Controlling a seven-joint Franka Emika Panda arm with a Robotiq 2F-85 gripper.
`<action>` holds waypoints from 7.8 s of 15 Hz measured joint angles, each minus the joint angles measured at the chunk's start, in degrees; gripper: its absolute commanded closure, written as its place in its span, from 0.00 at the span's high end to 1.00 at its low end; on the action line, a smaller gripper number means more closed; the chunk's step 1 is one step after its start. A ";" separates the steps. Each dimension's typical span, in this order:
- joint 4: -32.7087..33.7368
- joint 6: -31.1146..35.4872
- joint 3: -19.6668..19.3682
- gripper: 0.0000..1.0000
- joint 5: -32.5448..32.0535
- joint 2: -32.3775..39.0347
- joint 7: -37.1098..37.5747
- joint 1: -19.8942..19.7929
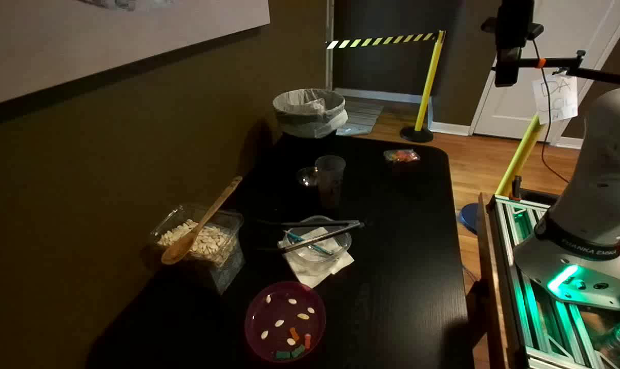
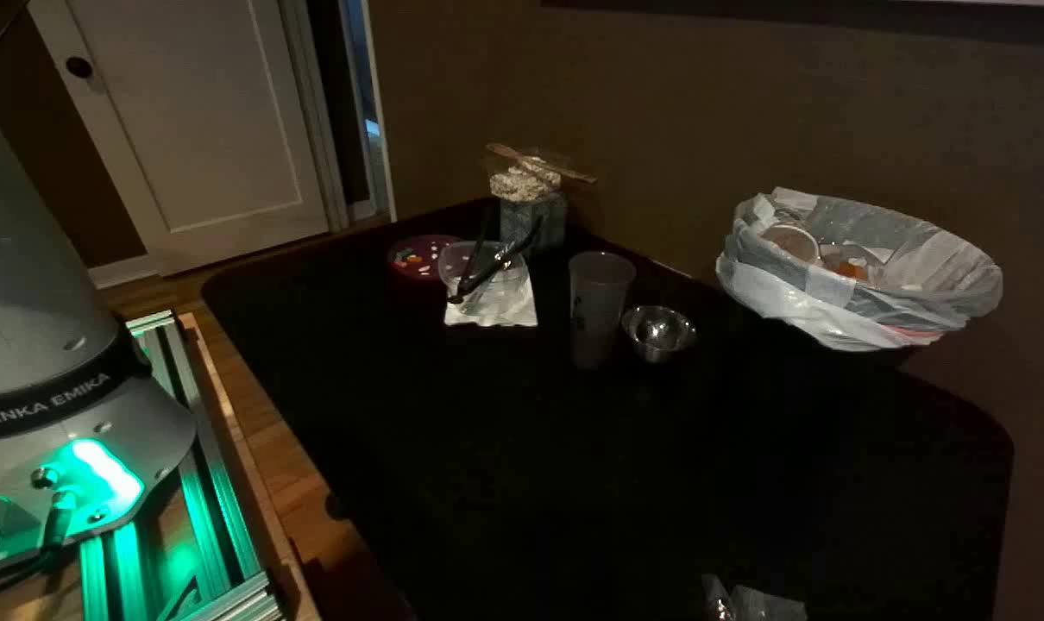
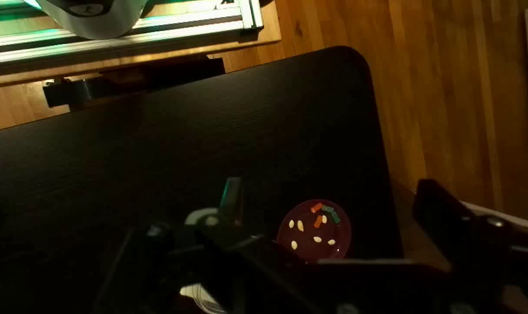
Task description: Move the cup to the left
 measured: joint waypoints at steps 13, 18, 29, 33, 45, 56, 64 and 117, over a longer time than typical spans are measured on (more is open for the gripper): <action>0.99 18.92 1.82 1.00 -2.30 7.13 4.76 -10.97; 3.22 29.99 1.51 1.00 -7.93 18.19 12.56 -17.10; 5.06 39.20 1.48 1.00 -10.55 27.17 30.13 -17.94; 3.81 51.60 1.17 1.00 -14.91 37.43 41.94 -18.37; 4.11 56.36 -3.24 1.00 -22.21 48.17 52.04 -15.49; 8.34 65.16 -7.86 1.00 -20.52 63.28 52.50 -11.06; 11.02 65.20 -10.24 0.27 -19.42 66.63 52.51 -9.52; -16.78 50.40 3.81 0.01 -14.31 23.29 -4.70 2.10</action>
